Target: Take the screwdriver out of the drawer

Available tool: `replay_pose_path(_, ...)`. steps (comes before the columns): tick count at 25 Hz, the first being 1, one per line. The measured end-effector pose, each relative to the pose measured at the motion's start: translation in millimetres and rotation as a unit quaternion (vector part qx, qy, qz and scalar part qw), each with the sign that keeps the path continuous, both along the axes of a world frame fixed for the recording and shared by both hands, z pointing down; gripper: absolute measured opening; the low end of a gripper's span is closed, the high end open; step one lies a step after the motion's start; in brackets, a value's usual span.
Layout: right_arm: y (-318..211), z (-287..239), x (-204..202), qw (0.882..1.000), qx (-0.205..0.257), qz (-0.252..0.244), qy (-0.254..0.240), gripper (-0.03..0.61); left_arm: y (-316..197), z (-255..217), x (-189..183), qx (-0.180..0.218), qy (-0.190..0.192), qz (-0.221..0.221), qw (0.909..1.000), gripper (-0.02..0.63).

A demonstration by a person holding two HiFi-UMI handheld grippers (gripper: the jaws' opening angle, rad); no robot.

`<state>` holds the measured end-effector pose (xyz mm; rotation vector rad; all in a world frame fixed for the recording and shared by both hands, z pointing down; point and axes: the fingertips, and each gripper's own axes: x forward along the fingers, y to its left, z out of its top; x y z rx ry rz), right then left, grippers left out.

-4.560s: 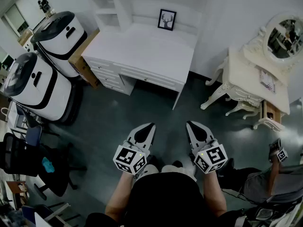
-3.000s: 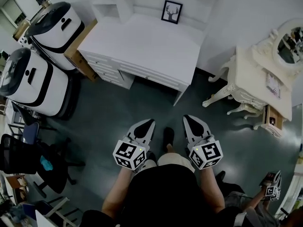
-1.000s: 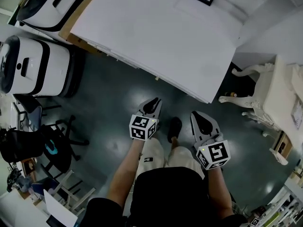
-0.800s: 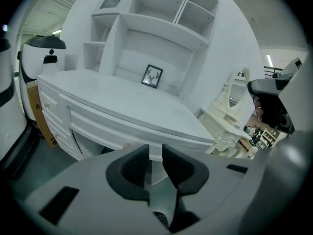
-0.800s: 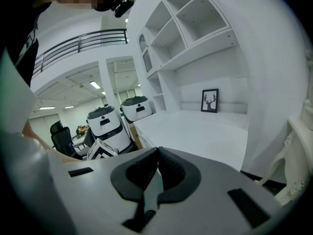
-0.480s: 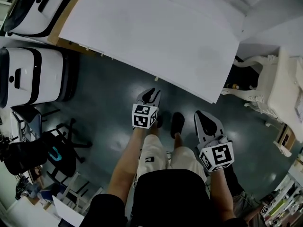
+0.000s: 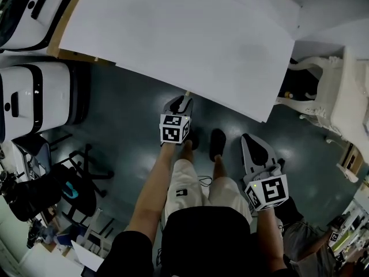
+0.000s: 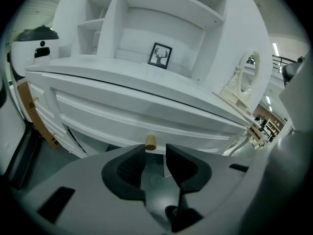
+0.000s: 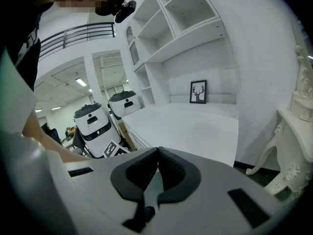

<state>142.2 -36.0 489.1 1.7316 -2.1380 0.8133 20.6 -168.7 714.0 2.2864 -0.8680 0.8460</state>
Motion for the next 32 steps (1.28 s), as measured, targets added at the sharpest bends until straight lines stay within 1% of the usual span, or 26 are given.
replay_pose_path(5, 1, 7, 0, 1.0, -0.008, 0.011, -0.004, 0.017, -11, 8, 1, -0.001, -0.002, -0.003, 1.0, 0.138)
replay_pose_path(10, 5, 12, 5, 1.0, -0.013, 0.02, -0.007, 0.017, -15, 15, 10, 0.002, -0.01, 0.008, 0.9999, 0.138)
replay_pose_path(13, 10, 14, 7, 1.0, -0.015, 0.023, -0.009, 0.017, -16, 17, 12, 0.007, -0.016, 0.007, 0.9998, 0.12)
replay_pose_path(15, 11, 14, 8, 0.999, -0.017, 0.026, -0.009, 0.017, -18, 17, 10, 0.01, -0.019, 0.002, 0.9998, 0.089)
replay_pose_path(23, 17, 12, 9, 1.0, -0.018, 0.024, -0.009, 0.017, -17, 16, 10, 0.016, -0.042, 0.003, 0.999, 0.084)
replay_pose_path(27, 18, 13, 6, 1.0, -0.019, 0.019, -0.011, 0.017, -16, 17, 8, 0.004, -0.044, -0.003, 0.999, 0.083)
replay_pose_path(32, 19, 13, 3, 1.0, -0.022, 0.015, -0.013, 0.017, -8, 19, 0, -0.038, -0.022, -0.022, 0.9988, 0.083)
